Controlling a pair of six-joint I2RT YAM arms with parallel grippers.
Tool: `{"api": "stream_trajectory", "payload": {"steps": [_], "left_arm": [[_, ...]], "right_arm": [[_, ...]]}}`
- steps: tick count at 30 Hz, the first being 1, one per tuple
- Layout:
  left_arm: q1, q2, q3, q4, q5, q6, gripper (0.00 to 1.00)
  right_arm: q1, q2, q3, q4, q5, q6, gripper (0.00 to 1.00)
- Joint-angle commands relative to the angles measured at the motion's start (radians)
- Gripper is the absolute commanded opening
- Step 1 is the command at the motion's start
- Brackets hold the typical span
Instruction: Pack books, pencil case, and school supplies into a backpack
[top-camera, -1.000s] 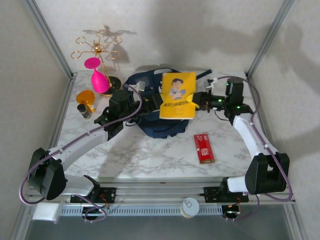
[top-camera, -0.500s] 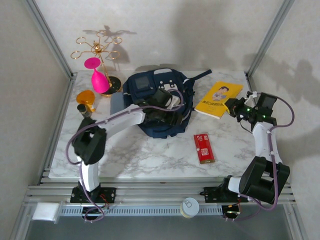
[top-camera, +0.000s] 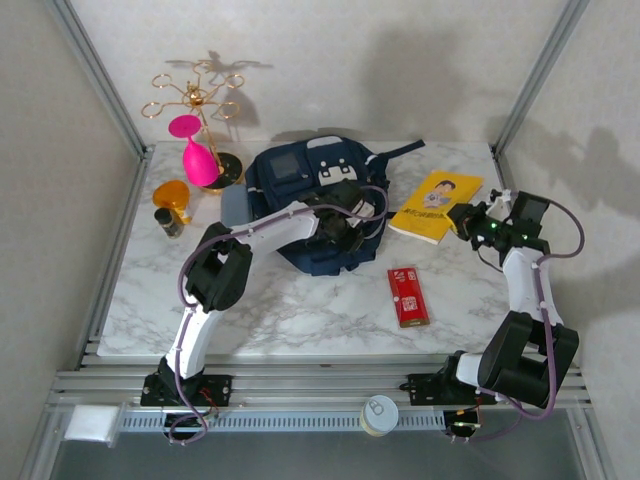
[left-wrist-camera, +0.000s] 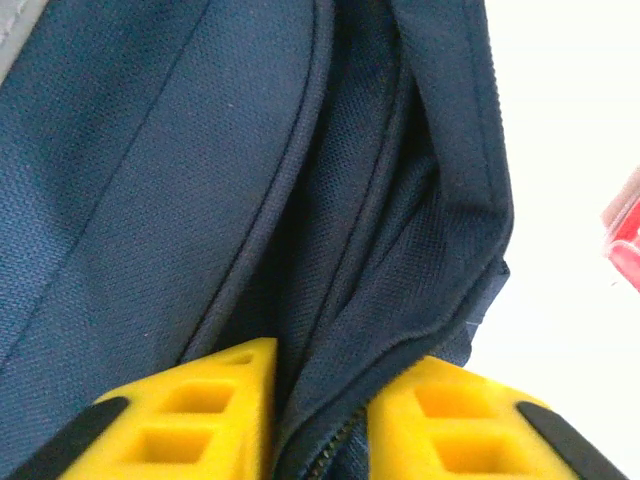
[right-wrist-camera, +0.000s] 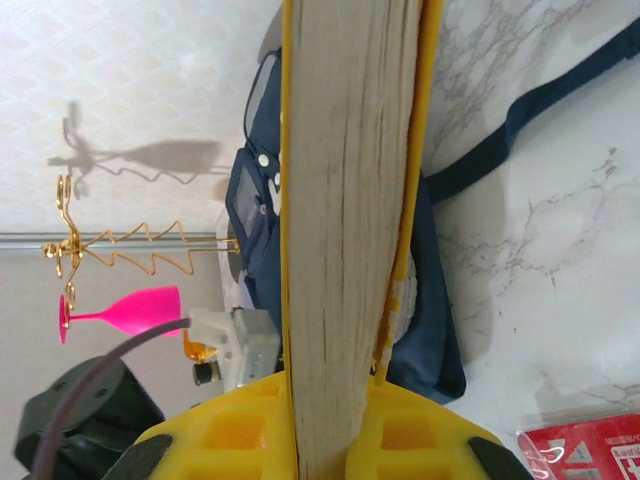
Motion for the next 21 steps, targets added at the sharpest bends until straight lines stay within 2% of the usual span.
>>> {"api": "stream_trajectory", "payload": {"steps": [1,6,10,13,15,21], "left_arm": [[0.008,-0.015,0.056,-0.022,-0.008,0.020,0.17],[0.017,-0.043,0.086,-0.054,0.023,0.022,0.11],[0.019,-0.061,0.090,-0.072,0.030,0.024,0.11],[0.017,-0.071,0.099,-0.098,0.084,0.027,0.11],[0.019,-0.084,0.114,-0.103,0.041,-0.002,0.00],[0.019,-0.203,0.171,-0.079,-0.053,-0.028,0.00]], "right_arm": [[0.005,-0.016,-0.003,0.019,-0.022,-0.041,0.00],[0.009,-0.031,0.011,-0.029,-0.011,-0.078,0.00],[0.020,-0.037,0.012,-0.056,-0.002,-0.100,0.00],[0.036,-0.038,0.011,-0.067,0.006,-0.109,0.00],[0.053,-0.040,0.012,-0.087,0.017,-0.120,0.00],[0.102,-0.076,0.012,-0.199,0.073,-0.169,0.00]]}}
